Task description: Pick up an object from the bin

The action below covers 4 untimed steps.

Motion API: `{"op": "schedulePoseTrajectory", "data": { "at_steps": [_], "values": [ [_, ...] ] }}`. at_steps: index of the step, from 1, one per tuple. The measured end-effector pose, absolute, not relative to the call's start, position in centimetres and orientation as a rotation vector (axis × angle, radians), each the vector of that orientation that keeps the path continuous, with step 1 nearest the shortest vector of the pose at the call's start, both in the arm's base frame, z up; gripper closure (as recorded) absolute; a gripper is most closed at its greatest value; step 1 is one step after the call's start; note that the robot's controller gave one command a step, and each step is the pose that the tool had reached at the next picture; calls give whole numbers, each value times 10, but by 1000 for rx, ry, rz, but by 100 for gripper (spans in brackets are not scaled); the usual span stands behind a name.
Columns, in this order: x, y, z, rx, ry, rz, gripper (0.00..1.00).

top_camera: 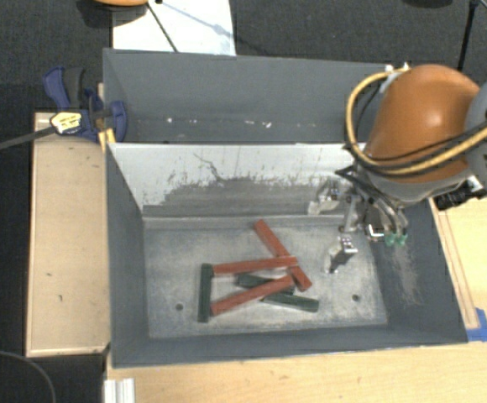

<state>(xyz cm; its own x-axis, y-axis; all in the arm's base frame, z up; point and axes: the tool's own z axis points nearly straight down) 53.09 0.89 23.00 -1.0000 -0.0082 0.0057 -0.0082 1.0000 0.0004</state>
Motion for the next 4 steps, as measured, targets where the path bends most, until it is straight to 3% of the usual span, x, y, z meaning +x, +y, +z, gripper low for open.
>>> {"op": "schedulePoseTrajectory", "data": {
  "at_steps": [1,2,3,4],
  "values": [
    [532,9,234,13,-3144,-1,0],
    [537,41,185,121,-3147,0,0],
    [532,37,118,72,-3147,-3,0],
    [566,35,86,267,-3162,-9,100]
  ]
}}
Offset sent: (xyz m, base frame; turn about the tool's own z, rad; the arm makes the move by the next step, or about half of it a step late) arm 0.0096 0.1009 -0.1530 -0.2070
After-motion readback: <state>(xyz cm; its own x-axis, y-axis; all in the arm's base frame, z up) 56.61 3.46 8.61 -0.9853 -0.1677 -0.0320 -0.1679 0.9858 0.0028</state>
